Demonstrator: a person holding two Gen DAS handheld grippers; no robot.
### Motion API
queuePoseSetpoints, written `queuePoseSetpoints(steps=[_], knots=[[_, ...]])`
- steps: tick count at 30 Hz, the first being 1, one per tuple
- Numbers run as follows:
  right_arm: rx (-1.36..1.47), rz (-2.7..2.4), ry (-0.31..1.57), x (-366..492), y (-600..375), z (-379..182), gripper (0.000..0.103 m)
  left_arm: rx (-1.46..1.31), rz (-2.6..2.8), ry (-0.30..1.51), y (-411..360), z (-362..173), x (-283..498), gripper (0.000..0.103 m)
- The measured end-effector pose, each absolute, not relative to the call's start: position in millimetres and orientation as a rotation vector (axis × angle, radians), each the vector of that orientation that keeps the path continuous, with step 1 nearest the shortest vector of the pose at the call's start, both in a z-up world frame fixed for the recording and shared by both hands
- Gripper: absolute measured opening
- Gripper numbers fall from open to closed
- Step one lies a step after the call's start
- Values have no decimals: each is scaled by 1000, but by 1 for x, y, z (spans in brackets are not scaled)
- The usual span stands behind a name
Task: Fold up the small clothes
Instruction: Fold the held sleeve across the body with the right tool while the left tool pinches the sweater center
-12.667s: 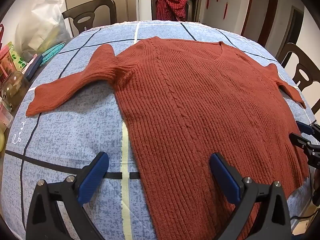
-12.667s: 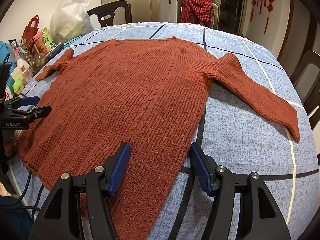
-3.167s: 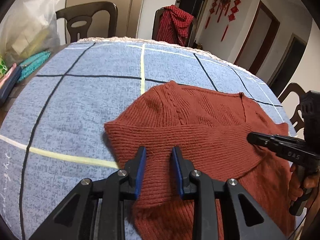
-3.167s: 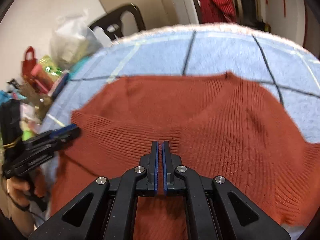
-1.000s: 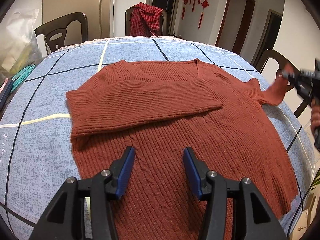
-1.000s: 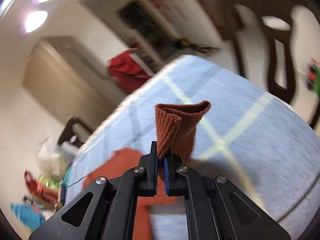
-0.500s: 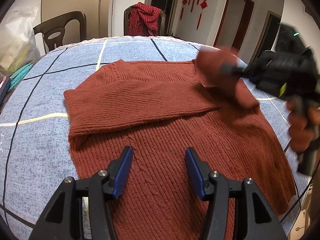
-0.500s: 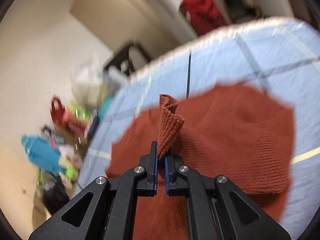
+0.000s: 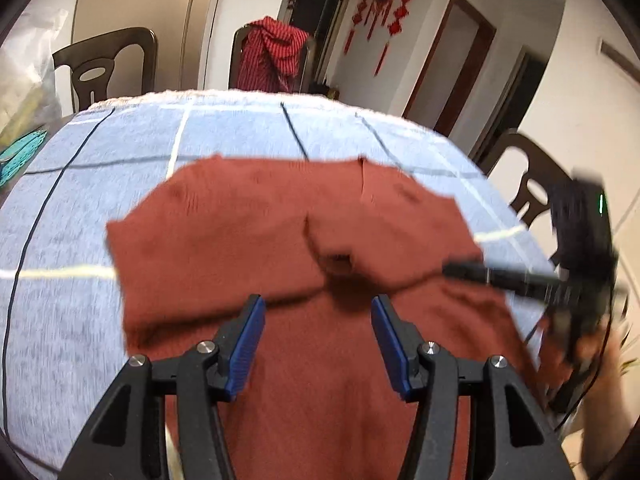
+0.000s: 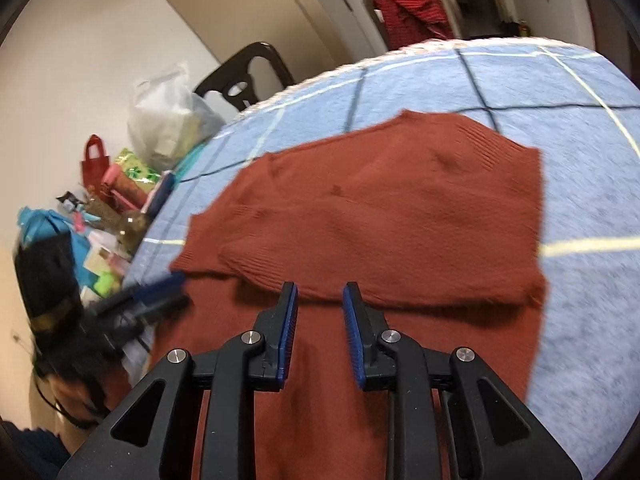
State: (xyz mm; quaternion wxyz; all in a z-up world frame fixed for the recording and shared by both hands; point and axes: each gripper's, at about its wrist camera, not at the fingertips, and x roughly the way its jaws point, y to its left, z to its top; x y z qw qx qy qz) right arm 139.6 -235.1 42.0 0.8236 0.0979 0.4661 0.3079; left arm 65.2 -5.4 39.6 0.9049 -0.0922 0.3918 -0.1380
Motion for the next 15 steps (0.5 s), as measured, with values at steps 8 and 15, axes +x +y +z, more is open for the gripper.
queuePoseSetpoints(steps=[8, 15], knots=[[255, 607, 1020, 139, -254, 29, 24, -273, -337, 915, -17, 21, 130, 55], [230, 613, 1013, 139, -250, 27, 24, -188, -365, 933, -37, 14, 136, 20]])
